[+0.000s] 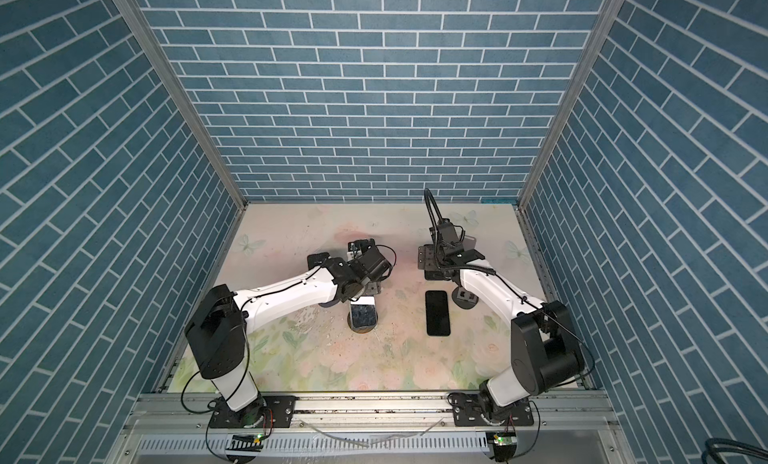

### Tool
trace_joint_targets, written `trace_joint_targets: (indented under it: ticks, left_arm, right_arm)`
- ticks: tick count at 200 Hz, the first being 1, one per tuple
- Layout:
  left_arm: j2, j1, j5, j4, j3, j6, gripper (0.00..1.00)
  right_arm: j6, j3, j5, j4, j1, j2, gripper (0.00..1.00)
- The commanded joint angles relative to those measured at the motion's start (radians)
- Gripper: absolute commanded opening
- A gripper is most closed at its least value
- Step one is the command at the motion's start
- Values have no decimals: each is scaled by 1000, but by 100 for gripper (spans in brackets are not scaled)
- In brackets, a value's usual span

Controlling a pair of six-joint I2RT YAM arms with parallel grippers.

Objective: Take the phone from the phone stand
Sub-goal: 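Lift the teal-cased phone up off its stand with the left gripper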

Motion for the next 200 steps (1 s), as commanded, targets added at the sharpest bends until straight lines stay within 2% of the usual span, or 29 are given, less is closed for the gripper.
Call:
trace_joint_targets:
  ticks: [1, 74, 200]
  left_arm:
    - [-52, -6, -39, 26, -29, 29, 60]
    - [-123, -9, -50, 83, -71, 86, 56]
    - [-173, -49, -96, 90, -30, 169, 56]
  right_arm:
    - [-13, -17, -7, 1, -5, -26, 91]
    - [-5, -8, -13, -9, -5, -19, 91]
    - [0, -5, -1, -19, -4, -31, 91]
